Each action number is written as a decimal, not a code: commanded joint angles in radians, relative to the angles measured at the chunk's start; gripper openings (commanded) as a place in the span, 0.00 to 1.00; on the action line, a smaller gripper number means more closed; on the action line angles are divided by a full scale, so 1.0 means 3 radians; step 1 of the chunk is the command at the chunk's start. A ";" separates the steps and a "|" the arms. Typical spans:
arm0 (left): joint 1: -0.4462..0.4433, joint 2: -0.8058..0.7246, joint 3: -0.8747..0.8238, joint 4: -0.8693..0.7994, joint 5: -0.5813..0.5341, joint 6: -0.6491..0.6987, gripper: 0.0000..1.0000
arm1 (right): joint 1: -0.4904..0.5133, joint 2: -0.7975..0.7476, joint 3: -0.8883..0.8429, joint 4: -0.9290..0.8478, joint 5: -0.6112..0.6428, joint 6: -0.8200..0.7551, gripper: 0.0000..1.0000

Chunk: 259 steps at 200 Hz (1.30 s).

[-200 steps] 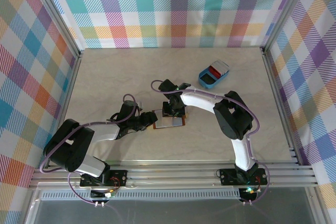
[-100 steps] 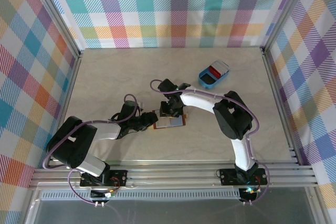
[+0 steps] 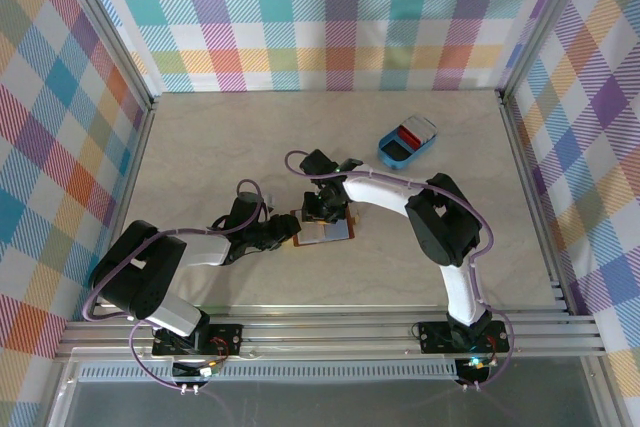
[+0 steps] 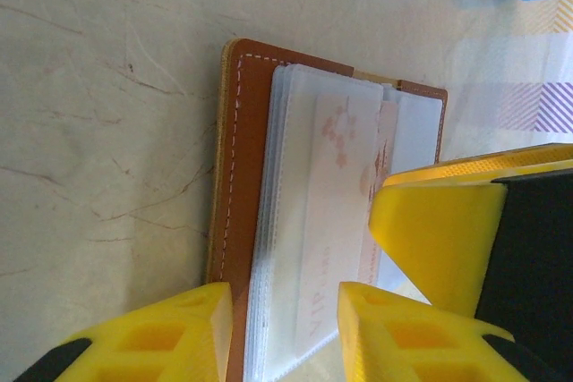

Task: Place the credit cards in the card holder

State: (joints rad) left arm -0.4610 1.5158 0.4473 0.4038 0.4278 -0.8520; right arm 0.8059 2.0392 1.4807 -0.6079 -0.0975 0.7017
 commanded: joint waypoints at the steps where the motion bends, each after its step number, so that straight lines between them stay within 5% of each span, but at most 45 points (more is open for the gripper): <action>1: 0.0028 0.0025 -0.0039 0.0106 0.0041 -0.0028 0.36 | 0.0019 -0.0193 -0.0059 -0.0148 0.0180 -0.0056 0.35; 162: 0.0028 0.0013 -0.0049 0.0096 0.0041 -0.0028 0.35 | 0.0014 0.0044 0.0026 -0.0203 0.0064 -0.0207 0.38; 259: 0.0028 0.0058 -0.0023 0.0111 0.0047 -0.0028 0.34 | 0.0019 0.0060 0.0020 -0.0119 -0.0120 -0.0177 0.28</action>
State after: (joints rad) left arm -0.4610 1.5166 0.4473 0.4038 0.4294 -0.8520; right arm 0.8066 2.0415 1.4654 -0.6453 -0.0990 0.6495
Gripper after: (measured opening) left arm 0.343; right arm 0.297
